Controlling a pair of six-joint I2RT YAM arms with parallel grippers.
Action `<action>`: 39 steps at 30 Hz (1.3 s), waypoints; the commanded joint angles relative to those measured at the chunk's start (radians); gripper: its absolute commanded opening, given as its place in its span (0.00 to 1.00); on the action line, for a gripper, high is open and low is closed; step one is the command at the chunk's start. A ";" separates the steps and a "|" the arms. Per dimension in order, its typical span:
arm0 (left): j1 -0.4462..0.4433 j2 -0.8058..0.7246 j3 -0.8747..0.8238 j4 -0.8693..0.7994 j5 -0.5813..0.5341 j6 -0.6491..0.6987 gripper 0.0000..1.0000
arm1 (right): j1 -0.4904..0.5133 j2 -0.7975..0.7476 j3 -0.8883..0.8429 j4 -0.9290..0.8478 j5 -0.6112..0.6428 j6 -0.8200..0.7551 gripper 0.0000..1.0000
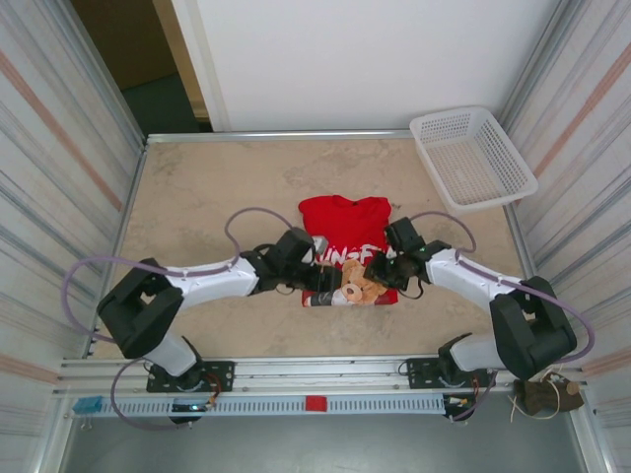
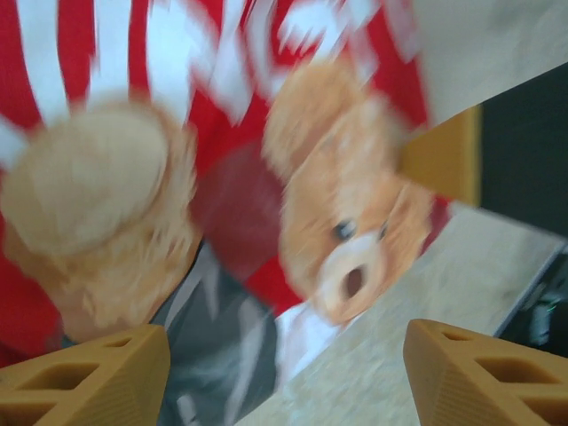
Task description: Fold the inside-out t-shirt
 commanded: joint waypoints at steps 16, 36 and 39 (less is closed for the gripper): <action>0.092 -0.283 -0.059 -0.171 -0.132 -0.032 0.75 | -0.215 -0.202 0.145 -0.189 0.020 -0.127 0.46; 0.521 0.384 0.520 -0.173 0.270 0.240 0.84 | -0.429 0.504 0.561 0.019 -0.244 -0.346 0.82; 0.506 0.410 0.525 -0.160 0.274 0.229 0.84 | -0.429 0.519 0.549 0.031 -0.251 -0.348 0.81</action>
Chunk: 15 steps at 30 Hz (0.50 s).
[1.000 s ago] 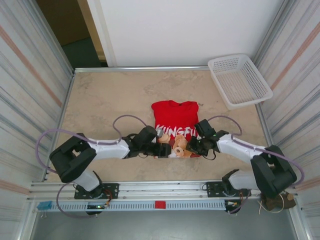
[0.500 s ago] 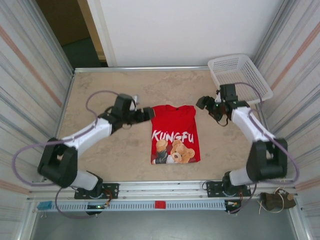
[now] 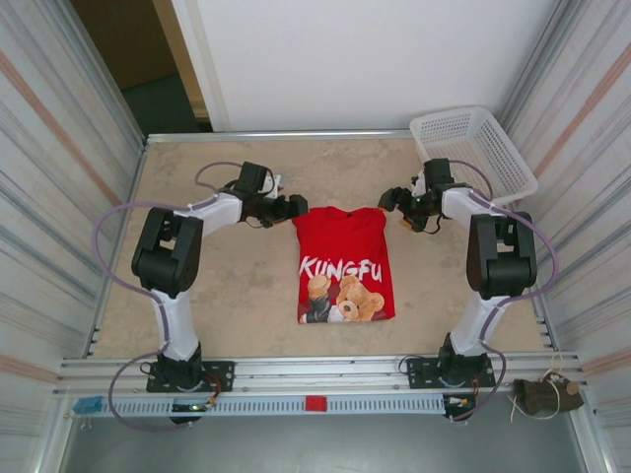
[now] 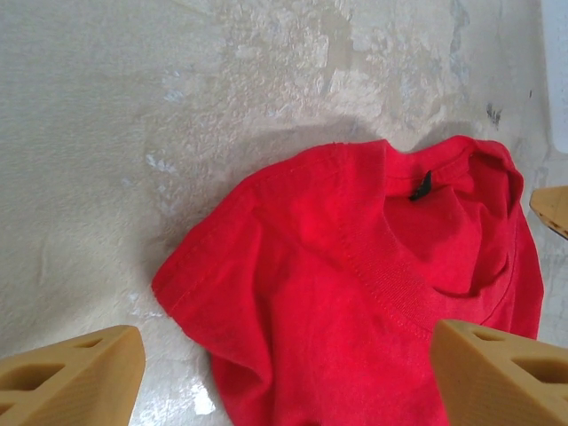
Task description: Fold the inside-out t-shirt
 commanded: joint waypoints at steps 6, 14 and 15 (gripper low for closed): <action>-0.047 0.045 0.020 0.018 0.039 -0.005 0.84 | 0.033 0.059 0.012 0.032 -0.044 -0.029 0.79; -0.081 0.077 0.007 0.056 0.048 -0.033 0.83 | 0.135 0.116 0.033 0.047 -0.031 -0.026 0.77; -0.086 0.081 0.004 0.063 0.054 -0.036 0.83 | 0.149 0.120 0.033 0.054 -0.029 -0.025 0.76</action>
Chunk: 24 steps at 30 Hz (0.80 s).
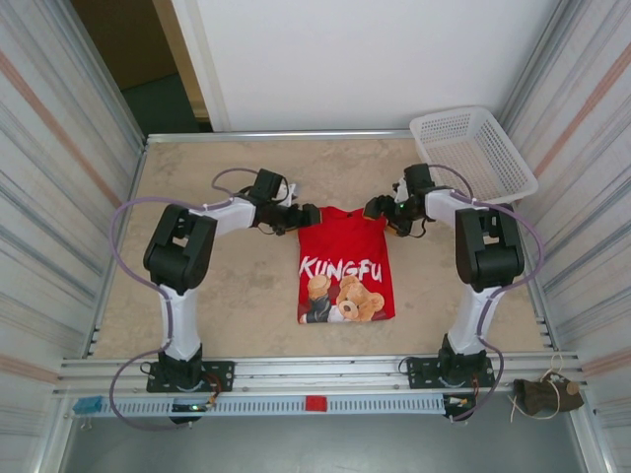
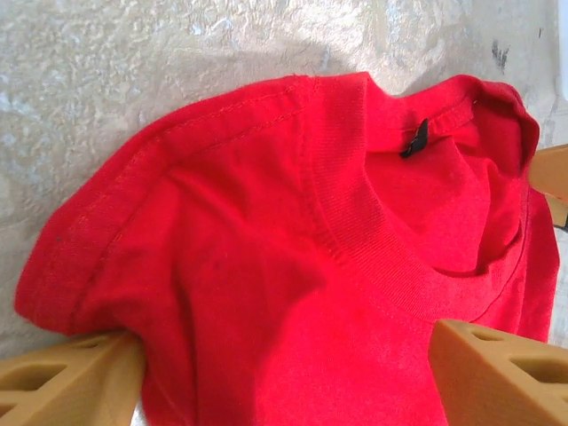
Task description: Fold the inside-out t-shirt
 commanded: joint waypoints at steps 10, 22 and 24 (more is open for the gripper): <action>-0.036 0.069 0.004 0.143 0.104 -0.088 0.74 | 0.047 0.064 0.009 0.078 -0.043 0.018 0.70; -0.047 0.108 -0.044 0.207 0.026 -0.148 0.44 | 0.048 0.104 0.004 0.132 -0.046 0.078 0.39; -0.054 0.110 -0.041 0.190 -0.012 -0.144 0.36 | 0.046 0.107 -0.001 0.139 -0.045 0.088 0.30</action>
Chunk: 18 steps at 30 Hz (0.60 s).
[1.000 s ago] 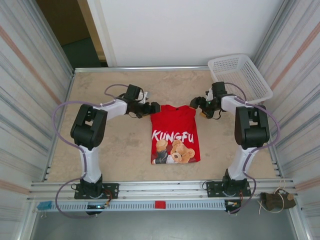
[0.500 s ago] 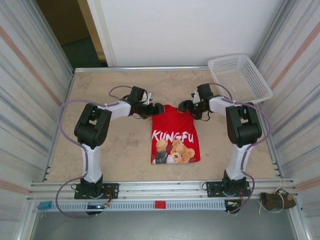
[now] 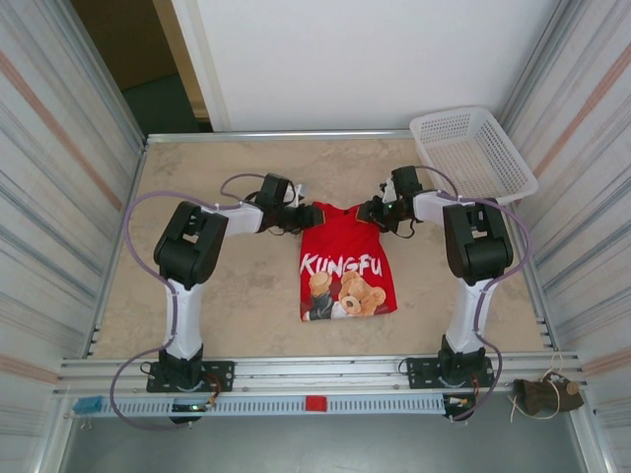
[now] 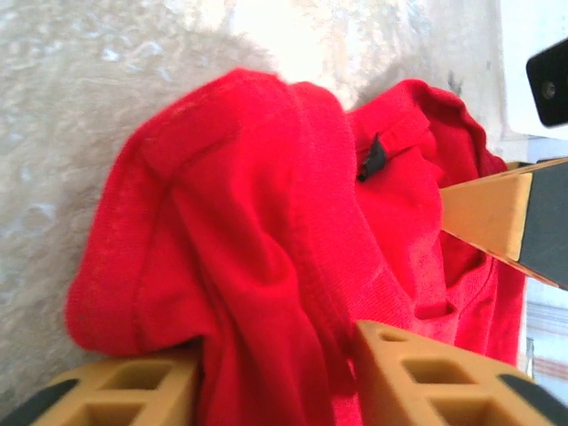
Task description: Fold the inside-out t-shirt
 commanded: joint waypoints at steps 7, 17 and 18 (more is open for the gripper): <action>-0.030 0.031 -0.007 -0.013 -0.071 0.020 0.00 | -0.009 0.015 -0.021 0.042 -0.032 0.060 0.00; 0.052 -0.098 0.100 0.059 -0.038 0.017 0.00 | -0.032 -0.063 0.147 0.032 -0.095 0.149 0.00; 0.062 -0.090 0.133 0.055 -0.029 0.017 0.00 | -0.035 -0.051 0.184 0.025 -0.100 0.157 0.00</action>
